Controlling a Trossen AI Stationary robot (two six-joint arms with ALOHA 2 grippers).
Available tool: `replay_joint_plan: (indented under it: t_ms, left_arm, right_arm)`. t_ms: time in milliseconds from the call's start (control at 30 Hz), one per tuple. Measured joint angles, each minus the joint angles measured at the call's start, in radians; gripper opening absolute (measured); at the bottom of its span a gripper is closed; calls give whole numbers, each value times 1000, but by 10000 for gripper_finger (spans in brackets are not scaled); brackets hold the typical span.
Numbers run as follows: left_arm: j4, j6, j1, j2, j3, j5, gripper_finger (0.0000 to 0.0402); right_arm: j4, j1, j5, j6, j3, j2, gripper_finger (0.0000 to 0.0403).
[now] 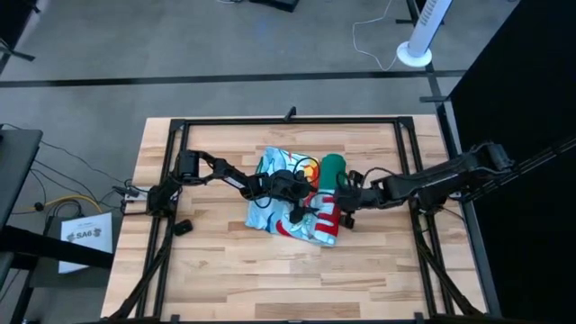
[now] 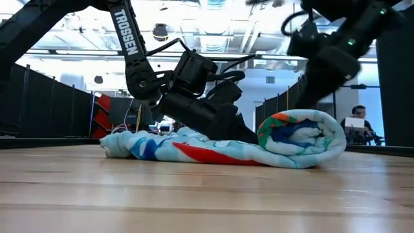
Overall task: Roll towel
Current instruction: Roll the multicolor dinosaur print towel
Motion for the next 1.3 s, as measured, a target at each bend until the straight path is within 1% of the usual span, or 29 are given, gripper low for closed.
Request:
replay_joint_plan:
  t_ms: [133,200,300,433,500,567,667,733,800,933,1100,1200,1300]
  left_arm:
    - [0,3,1,0,0,0,324]
    - [-1,10,1,0,0,0,324]
    - [-1,11,1,0,0,-1,324]
    - [-8,13,1,-8,-1,6,324]
    - [-54,18,0,-37,-2,26,324]
    - [-142,48,-3,-91,-4,27,324]
    - [-304,144,-6,-191,-11,-7,324]
    - [-343,217,-8,-242,-11,-48,324]
    - [-312,272,-4,-266,-6,-53,324]
    - [-241,336,7,-234,1,-45,324]
    - [-217,288,44,-160,73,51,324]
    - [-216,287,47,-107,114,62,324]
    - [-230,295,47,-90,141,74,324]
  right_arm:
    - [126,-29,58,-103,0,20,66]
    - [158,-55,57,-124,0,60,66]
    - [170,-82,21,-127,0,143,66]
    - [192,-87,13,-107,5,250,66]
    - [213,-81,14,-99,7,279,66]
    - [229,-78,14,-89,8,289,66]
    - [227,-79,5,-79,6,282,66]
    - [227,-79,-2,-81,4,278,66]
    - [228,-79,-3,-85,4,278,66]
    - [230,-79,-8,-93,3,278,66]
    - [244,-79,-11,-94,0,279,66]
    - [247,-79,-15,-94,0,280,66]
    - [247,-79,-18,-89,0,280,66]
